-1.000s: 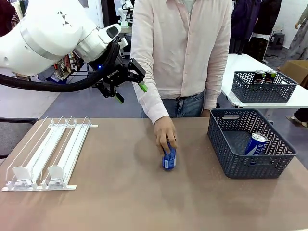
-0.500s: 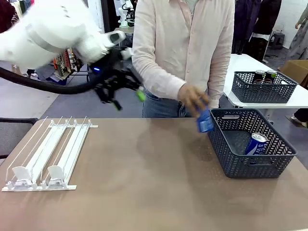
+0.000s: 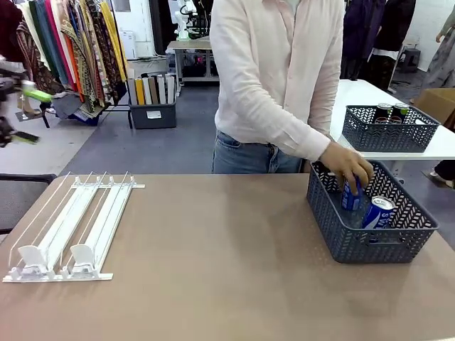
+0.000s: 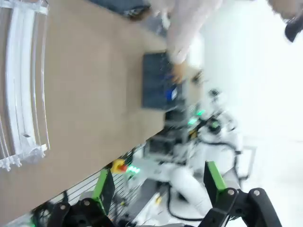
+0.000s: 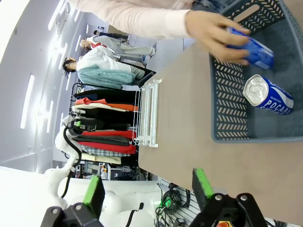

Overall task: Retrieve and store the cans from the dispenser.
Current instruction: Pick up one can from the Automatic Can Dispenser and place it in the middle of the table.

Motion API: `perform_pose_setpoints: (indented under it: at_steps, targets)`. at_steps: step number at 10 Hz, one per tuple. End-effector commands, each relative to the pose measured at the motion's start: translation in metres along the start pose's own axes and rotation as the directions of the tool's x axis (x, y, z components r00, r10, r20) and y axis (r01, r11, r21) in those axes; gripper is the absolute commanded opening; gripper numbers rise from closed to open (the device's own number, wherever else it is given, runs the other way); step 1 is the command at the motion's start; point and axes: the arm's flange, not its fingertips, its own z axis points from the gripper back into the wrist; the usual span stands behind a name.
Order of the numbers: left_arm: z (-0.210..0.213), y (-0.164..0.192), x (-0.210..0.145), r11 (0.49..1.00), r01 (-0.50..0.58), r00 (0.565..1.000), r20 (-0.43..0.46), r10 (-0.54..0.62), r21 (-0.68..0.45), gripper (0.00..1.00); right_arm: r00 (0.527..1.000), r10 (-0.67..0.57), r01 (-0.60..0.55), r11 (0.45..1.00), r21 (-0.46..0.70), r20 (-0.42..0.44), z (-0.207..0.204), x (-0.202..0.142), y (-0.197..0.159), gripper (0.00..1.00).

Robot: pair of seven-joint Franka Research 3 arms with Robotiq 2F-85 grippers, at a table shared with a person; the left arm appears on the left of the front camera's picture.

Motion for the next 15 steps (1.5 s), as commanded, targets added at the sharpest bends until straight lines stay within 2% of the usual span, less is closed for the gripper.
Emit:
perform_pose_setpoints:
  at_steps: [1, 2, 3, 4, 15]
  targets:
    - [-0.005, 0.046, -0.026, 0.979, 0.023, 0.993, 0.12, 0.002, -0.203, 1.0, 1.0, 0.027, -0.027, 0.999, 0.03, 0.015, -0.002, 0.003, 0.002, 1.0]
    - [-0.008, 0.062, -0.03, 0.969, -0.027, 0.991, 0.122, 0.058, -0.246, 1.0, 1.0, 0.027, -0.027, 0.999, 0.03, 0.015, -0.002, 0.003, 0.002, 1.0]
    - [-0.025, 0.068, -0.03, 0.976, -0.134, 0.987, 0.069, 0.148, -0.172, 1.0, 1.0, 0.027, -0.027, 0.999, 0.03, 0.015, -0.002, 0.003, 0.002, 1.0]
    - [0.018, 0.061, -0.024, 0.98, -0.053, 0.99, 0.122, 0.078, -0.193, 1.0, 1.0, 0.027, -0.027, 0.999, 0.03, 0.015, -0.002, 0.003, 0.002, 1.0]
    - [0.018, 0.061, -0.024, 0.98, -0.053, 0.99, 0.122, 0.078, -0.193, 1.0, 1.0, 0.027, -0.027, 0.999, 0.03, 0.015, -0.002, 0.003, 0.002, 1.0]
